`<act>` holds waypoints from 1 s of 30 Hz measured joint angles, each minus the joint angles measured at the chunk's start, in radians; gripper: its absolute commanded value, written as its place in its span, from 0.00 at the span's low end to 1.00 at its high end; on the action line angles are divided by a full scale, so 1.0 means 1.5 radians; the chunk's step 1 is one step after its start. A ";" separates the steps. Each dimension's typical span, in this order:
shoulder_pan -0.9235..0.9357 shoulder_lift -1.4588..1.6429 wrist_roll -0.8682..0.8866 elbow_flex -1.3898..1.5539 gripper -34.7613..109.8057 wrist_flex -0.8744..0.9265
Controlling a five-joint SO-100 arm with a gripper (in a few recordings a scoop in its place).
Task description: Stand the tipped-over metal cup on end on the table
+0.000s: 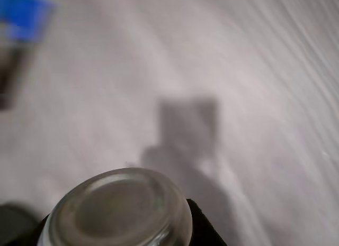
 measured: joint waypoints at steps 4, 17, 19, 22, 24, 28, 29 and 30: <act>-0.056 0.175 -0.095 0.200 0.24 -0.228; -0.217 0.097 -0.350 0.676 0.24 -1.217; -0.231 0.007 -0.397 0.650 0.24 -1.358; -0.237 -0.230 -0.426 0.611 0.24 -1.563; -0.232 -0.351 -0.435 0.593 0.24 -1.604; -0.230 -0.497 -0.435 0.546 0.24 -1.640; -0.230 -0.518 -0.436 0.531 0.24 -1.644; -0.230 -0.533 -0.436 0.526 0.24 -1.646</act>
